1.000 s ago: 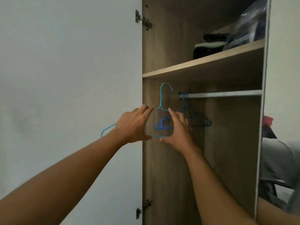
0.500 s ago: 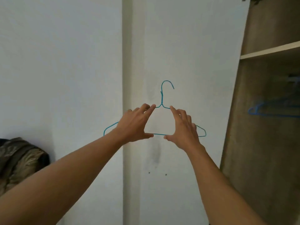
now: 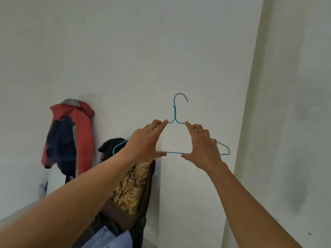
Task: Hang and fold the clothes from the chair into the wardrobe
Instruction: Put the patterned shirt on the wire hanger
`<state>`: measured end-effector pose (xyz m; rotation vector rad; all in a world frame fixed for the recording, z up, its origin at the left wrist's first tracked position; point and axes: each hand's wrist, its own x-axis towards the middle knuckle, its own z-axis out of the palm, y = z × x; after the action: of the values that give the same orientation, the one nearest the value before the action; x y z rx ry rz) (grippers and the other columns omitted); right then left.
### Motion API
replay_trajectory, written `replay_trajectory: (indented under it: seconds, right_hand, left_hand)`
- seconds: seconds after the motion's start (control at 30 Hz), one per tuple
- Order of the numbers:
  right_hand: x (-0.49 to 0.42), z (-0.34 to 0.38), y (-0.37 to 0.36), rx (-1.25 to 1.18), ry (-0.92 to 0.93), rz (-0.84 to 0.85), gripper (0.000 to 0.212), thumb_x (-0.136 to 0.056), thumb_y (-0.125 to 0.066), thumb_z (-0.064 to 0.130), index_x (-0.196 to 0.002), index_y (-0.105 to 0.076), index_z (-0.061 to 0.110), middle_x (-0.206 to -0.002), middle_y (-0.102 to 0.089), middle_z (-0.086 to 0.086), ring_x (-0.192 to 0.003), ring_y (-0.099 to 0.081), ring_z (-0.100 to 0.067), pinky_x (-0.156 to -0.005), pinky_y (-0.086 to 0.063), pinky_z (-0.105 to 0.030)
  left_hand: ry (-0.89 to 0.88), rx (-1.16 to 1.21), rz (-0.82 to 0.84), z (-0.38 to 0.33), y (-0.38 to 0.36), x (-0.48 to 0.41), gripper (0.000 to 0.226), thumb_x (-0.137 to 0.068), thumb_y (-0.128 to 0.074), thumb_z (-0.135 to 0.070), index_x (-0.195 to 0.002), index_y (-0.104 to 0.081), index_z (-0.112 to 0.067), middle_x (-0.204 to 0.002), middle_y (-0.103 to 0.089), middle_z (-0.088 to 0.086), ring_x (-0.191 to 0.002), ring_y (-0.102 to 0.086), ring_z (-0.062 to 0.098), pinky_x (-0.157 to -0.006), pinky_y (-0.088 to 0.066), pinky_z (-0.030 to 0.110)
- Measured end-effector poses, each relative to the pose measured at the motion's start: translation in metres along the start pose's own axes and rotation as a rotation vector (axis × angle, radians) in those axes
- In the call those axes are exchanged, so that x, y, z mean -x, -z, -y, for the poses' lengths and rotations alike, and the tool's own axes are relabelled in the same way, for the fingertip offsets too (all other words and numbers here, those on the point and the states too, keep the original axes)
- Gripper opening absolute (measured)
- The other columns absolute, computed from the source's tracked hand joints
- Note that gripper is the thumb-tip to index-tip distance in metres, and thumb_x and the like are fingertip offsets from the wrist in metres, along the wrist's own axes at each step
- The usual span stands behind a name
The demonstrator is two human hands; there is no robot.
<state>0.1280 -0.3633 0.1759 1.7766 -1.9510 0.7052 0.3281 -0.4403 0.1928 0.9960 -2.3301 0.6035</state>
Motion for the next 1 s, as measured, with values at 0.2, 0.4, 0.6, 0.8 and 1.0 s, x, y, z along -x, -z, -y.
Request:
replay_trajectory:
  seconds: [0.2, 0.4, 0.6, 0.8, 1.0]
  right_hand:
    - [-0.051, 0.072, -0.072, -0.006, 0.010, 0.026, 0.115, -0.073, -0.083, 0.044, -0.156, -0.005, 0.031, -0.150, -0.026, 0.002, -0.132, -0.036, -0.024, -0.096, -0.043, -0.052]
    - [-0.079, 0.101, -0.135, 0.013, -0.010, 0.088, 0.112, -0.073, -0.083, 0.044, -0.156, -0.008, 0.031, -0.148, -0.028, 0.001, -0.131, -0.037, -0.025, -0.096, -0.044, -0.053]
    - [-0.106, 0.100, -0.206, 0.050, -0.033, 0.161, 0.108, -0.075, -0.081, 0.046, -0.155, -0.009, 0.033, -0.147, -0.031, 0.003, -0.128, -0.040, -0.022, -0.097, -0.046, -0.050]
    - [-0.139, 0.069, -0.277, 0.049, -0.069, 0.213, 0.110, -0.073, -0.082, 0.043, -0.154, -0.009, 0.033, -0.149, -0.029, 0.003, -0.130, -0.038, -0.022, -0.099, -0.044, -0.051]
    - [-0.165, 0.029, -0.339, 0.049, -0.131, 0.269, 0.112, -0.071, -0.084, 0.046, -0.153, -0.010, 0.031, -0.146, -0.031, 0.003, -0.127, -0.041, -0.024, -0.097, -0.046, -0.051]
  left_hand:
    - [0.017, 0.005, 0.030, 0.102, -0.041, 0.007, 0.115, -0.069, -0.075, -0.066, -0.156, -0.013, -0.025, -0.150, -0.035, 0.000, -0.117, -0.056, 0.023, -0.079, -0.054, 0.038]
    - [0.010, 0.073, 0.067, 0.158, -0.104, 0.010, 0.114, -0.068, -0.074, -0.069, -0.155, -0.015, -0.025, -0.147, -0.035, -0.002, -0.117, -0.056, 0.020, -0.079, -0.056, 0.036]
    - [0.009, 0.201, 0.115, 0.194, -0.190, 0.002, 0.110, -0.069, -0.074, -0.068, -0.154, -0.017, -0.027, -0.146, -0.036, -0.005, -0.124, -0.051, 0.016, -0.084, -0.057, 0.034]
    - [0.016, 0.271, 0.151, 0.219, -0.260, -0.034, 0.093, -0.078, -0.051, -0.082, -0.152, -0.024, -0.031, -0.142, -0.043, -0.006, -0.118, -0.055, 0.016, -0.087, -0.055, 0.038]
    - [0.257, 0.494, 0.203, 0.252, -0.335, -0.116, 0.049, -0.100, -0.043, -0.051, -0.142, -0.048, -0.024, -0.128, -0.055, 0.001, -0.112, -0.059, 0.018, -0.095, -0.048, 0.038]
